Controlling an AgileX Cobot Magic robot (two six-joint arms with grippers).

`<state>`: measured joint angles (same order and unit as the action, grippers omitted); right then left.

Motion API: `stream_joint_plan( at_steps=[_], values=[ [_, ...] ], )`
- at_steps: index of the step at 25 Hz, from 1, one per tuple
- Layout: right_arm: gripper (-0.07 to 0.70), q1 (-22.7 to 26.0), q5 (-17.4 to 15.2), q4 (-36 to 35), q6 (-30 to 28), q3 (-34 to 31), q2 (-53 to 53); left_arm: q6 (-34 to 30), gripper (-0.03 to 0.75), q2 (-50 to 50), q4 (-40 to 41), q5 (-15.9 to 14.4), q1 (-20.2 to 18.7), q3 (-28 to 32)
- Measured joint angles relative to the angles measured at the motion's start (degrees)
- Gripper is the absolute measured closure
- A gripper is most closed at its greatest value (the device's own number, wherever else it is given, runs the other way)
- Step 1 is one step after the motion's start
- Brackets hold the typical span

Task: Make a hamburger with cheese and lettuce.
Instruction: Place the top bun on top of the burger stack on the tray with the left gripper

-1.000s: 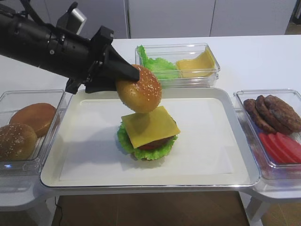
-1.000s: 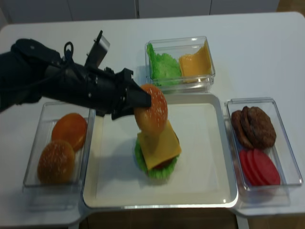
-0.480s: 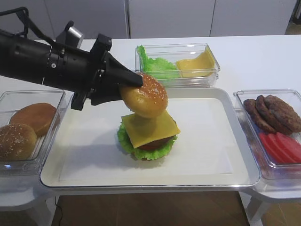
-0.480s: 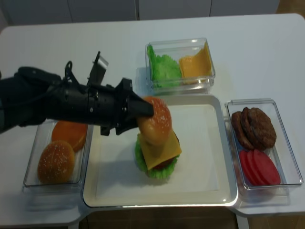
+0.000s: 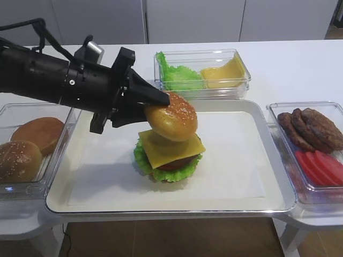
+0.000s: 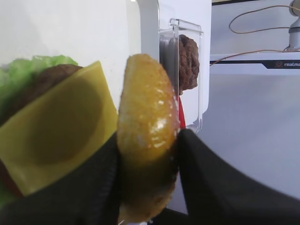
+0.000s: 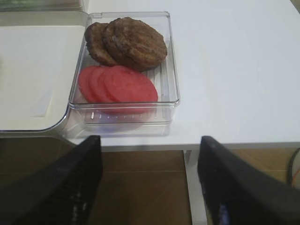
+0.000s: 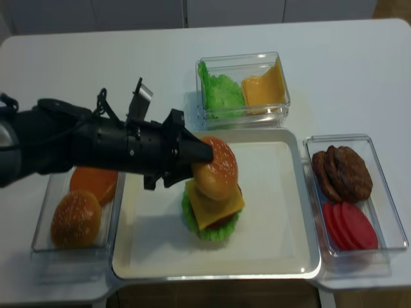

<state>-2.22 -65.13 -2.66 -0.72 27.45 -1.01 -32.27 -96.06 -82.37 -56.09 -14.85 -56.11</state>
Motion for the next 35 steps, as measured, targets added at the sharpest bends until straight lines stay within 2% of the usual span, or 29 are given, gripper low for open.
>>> stream_joint_plan(
  at_steps=[22, 35],
  values=[
    [0.131, 0.00, 0.00, 0.00, 0.00, 0.00, 0.00, -0.17, 0.454, -2.26, 0.56, 0.00, -0.54, 0.00],
    [0.131, 0.00, 0.00, 0.00, 0.00, 0.00, 0.00, -0.17, 0.454, -2.26, 1.03, 1.62, -0.54, 0.00]
  ],
)
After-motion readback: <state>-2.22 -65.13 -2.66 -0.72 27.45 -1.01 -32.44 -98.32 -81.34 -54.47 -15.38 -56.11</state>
